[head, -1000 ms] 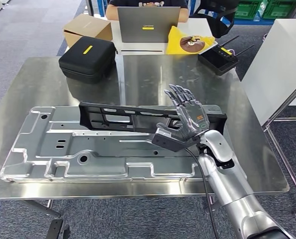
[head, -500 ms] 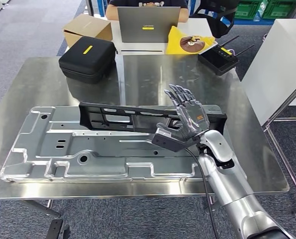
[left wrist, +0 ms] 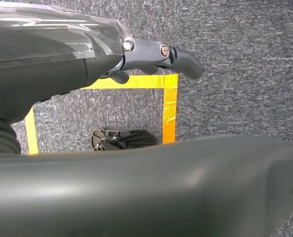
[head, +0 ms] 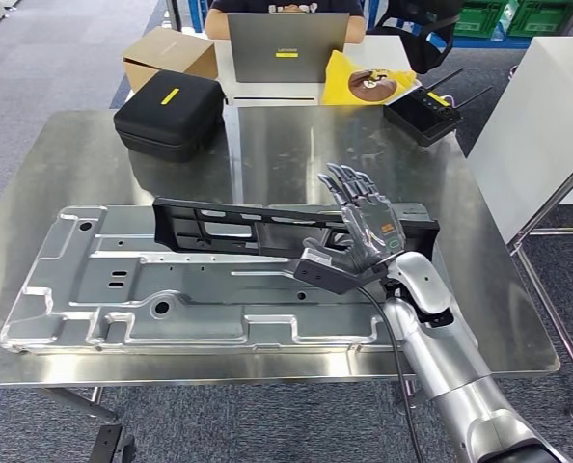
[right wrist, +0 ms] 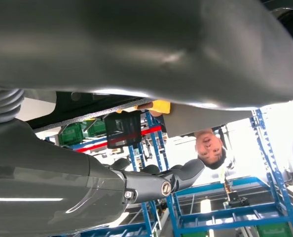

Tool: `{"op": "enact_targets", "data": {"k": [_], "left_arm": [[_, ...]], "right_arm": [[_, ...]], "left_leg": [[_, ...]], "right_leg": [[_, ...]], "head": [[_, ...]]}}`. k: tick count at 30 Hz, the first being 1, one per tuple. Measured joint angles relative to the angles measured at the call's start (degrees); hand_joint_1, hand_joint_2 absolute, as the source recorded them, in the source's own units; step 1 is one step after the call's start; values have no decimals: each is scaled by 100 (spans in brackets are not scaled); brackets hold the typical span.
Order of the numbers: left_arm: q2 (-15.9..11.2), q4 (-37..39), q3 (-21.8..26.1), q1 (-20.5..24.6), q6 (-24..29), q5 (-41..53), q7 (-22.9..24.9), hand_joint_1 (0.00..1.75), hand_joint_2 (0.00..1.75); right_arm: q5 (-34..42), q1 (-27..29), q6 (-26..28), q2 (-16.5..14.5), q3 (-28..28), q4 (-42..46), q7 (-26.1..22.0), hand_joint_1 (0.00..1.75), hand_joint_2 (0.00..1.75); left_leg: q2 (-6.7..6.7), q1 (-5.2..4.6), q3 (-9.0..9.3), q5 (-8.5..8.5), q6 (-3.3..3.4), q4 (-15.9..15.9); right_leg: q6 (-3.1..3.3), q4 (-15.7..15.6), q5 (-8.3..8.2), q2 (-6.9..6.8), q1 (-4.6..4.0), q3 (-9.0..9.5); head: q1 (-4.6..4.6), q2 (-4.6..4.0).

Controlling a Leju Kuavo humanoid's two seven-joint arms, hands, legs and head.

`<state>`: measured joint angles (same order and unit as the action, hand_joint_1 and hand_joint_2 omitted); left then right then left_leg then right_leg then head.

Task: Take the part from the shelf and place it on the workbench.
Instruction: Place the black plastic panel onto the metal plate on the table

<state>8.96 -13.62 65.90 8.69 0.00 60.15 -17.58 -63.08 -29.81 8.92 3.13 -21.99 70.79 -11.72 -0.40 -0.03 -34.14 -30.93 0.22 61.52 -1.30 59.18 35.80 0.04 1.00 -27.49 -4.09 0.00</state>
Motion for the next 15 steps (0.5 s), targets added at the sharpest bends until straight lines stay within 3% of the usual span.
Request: {"op": "enact_targets", "data": {"k": [15], "left_arm": [[0,1,0,0,0,0,0,0,0]], "right_arm": [[0,0,0,0,0,0,0,0,0]], "left_leg": [[0,0,0,0,0,0]], "right_leg": [[0,0,0,0,0,0]], "head": [[0,0]]}}
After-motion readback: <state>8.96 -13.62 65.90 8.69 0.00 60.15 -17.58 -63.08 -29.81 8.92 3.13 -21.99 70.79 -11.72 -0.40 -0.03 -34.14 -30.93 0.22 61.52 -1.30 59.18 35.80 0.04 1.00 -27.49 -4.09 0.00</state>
